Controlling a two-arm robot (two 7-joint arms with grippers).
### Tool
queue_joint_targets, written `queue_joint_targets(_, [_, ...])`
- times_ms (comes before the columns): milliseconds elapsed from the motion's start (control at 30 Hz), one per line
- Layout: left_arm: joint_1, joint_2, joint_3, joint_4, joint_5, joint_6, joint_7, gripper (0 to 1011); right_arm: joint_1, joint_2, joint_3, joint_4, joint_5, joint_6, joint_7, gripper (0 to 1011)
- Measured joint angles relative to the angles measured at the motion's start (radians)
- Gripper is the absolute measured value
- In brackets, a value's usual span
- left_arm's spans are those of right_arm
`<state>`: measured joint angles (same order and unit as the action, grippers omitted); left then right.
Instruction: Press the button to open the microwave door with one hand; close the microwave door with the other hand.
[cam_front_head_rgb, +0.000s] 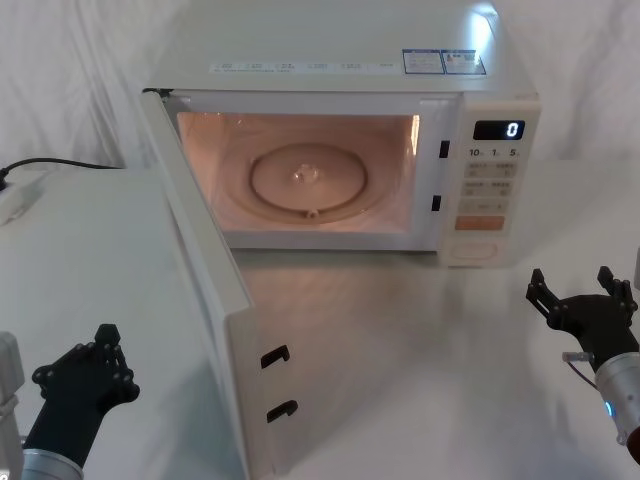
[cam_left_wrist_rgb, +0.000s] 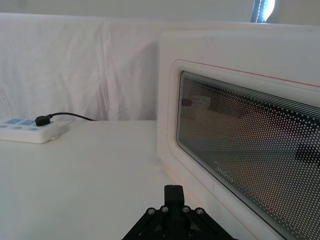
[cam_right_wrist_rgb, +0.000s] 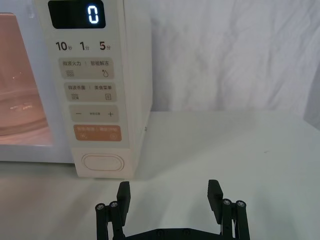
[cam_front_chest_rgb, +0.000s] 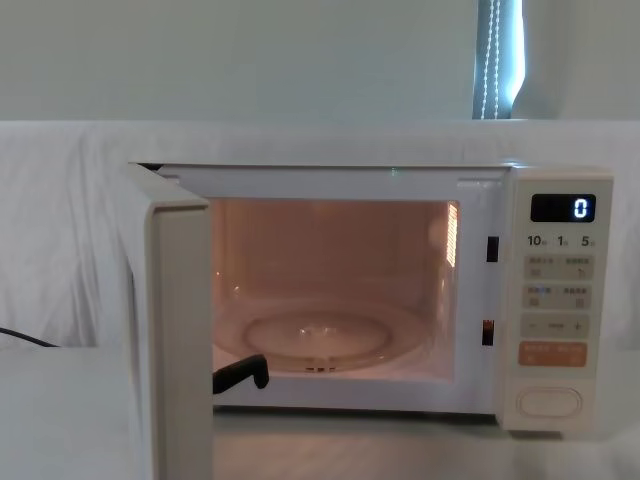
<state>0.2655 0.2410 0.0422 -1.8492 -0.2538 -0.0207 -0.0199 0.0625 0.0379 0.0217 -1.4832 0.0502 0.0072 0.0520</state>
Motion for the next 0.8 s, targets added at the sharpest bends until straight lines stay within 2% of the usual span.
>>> queue_joint_targets(133, [0.0, 0.0, 0.0, 0.0, 0.0, 0.0, 0.0, 0, 0.0, 0.0, 0.0, 0.0, 0.0, 0.0, 0.0, 1002])
queue_joint_targets(333, [0.031, 0.01, -0.023, -0.066, -0.008, 0.037, -0.038, 0, 0.0, 0.0, 0.0, 0.0, 0.0, 0.0, 0.0, 1002])
queue_joint_targets(533, [0.095, 0.038, -0.079, -0.158, -0.078, 0.095, -0.122, 0, 0.0, 0.0, 0.0, 0.0, 0.0, 0.0, 0.0, 1002])
queue_joint_targets(667, [0.128, 0.057, -0.108, -0.192, -0.122, 0.115, -0.16, 0, 0.0, 0.0, 0.0, 0.0, 0.0, 0.0, 0.0, 1002])
queue_joint_targets(800, [0.176, 0.1, -0.156, -0.246, -0.203, 0.149, -0.213, 0, 0.0, 0.0, 0.0, 0.0, 0.0, 0.0, 0.0, 1002])
